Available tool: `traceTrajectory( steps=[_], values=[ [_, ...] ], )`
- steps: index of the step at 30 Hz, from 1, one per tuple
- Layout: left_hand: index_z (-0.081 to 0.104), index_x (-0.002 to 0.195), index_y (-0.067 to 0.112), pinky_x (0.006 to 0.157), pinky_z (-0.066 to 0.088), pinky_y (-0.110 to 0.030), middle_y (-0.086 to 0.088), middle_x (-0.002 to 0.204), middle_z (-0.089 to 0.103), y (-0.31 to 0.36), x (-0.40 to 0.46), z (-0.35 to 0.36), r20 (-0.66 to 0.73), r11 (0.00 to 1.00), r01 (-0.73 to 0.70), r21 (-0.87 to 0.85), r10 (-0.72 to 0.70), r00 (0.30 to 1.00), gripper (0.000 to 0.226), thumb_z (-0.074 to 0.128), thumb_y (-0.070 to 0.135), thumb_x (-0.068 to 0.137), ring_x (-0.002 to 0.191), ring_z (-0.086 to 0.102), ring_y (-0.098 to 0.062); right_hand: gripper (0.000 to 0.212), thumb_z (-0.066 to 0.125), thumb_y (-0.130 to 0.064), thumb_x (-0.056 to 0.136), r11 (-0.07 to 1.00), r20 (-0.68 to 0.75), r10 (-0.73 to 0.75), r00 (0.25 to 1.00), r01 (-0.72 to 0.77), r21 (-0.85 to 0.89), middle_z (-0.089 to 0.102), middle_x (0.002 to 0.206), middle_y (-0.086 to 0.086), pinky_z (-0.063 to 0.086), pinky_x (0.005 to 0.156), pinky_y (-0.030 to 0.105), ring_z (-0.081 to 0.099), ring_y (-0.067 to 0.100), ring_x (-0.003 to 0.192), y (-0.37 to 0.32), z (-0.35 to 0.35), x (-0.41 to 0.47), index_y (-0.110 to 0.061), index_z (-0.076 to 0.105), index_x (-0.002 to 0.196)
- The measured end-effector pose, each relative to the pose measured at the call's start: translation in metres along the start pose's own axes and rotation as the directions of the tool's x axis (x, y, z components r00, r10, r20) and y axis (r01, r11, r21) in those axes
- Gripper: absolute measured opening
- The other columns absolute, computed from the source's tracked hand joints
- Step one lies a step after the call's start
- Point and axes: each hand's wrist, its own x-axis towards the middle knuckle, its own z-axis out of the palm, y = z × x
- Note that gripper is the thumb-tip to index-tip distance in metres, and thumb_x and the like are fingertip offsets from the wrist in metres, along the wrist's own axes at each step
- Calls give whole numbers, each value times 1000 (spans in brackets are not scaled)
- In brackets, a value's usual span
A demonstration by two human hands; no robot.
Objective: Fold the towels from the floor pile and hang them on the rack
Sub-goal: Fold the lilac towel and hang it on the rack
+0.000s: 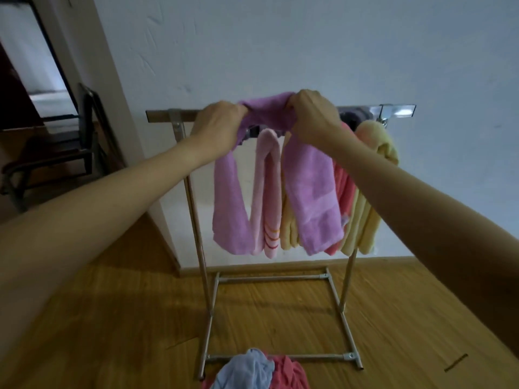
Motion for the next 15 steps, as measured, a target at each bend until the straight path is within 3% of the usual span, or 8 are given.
traceTrajectory(
  steps=[4, 7, 11, 13, 15],
  values=[
    [56, 118, 8, 65, 51, -41, -18, 106, 64, 5, 9, 27, -29, 1000, -22, 9, 22, 999, 33, 53, 6, 85, 87, 63, -41, 33, 58, -12, 87, 999, -104, 11, 994, -16, -42, 50, 123, 14, 44, 81, 42, 45, 33, 115, -3, 31, -4, -5, 56, 119],
    [45, 123, 5, 53, 47, -40, -17, 107, 60, 7, 5, 43, -39, 1000, -28, -4, 28, 999, 38, 48, 2, 86, 77, 62, -36, 32, 53, -10, 86, 998, -212, -57, 976, 49, -42, 49, 122, 12, 47, 81, 42, 44, 32, 113, -5, 62, -9, -7, 55, 119],
    [40, 130, 4, 49, 31, -34, -17, 113, 56, 12, -8, 52, -8, 999, -6, 43, 7, 1000, 48, 48, -4, 83, 73, 60, -37, 28, 62, -6, 81, 992, -327, -125, 936, 109, -69, 61, 108, 16, 28, 79, 36, 57, 34, 90, -5, 86, -20, -4, 64, 108],
    [38, 133, 7, 50, 31, -34, -15, 114, 56, 14, -14, 56, -8, 999, 13, 29, -13, 1000, 52, 49, -5, 83, 74, 60, -36, 27, 67, -6, 73, 989, -371, -146, 917, 124, -83, 64, 101, 15, 34, 77, 31, 57, 29, 85, -1, 95, -24, -3, 67, 100],
    [37, 133, 10, 52, 33, -34, -14, 116, 56, 14, -17, 61, -8, 999, 36, -12, -36, 999, 56, 50, -6, 82, 79, 61, -36, 31, 46, -14, 84, 985, -317, -155, 936, 172, 24, 61, 112, 17, 47, 85, 38, 57, 30, 99, 5, 106, -29, -1, 63, 107]
  ],
)
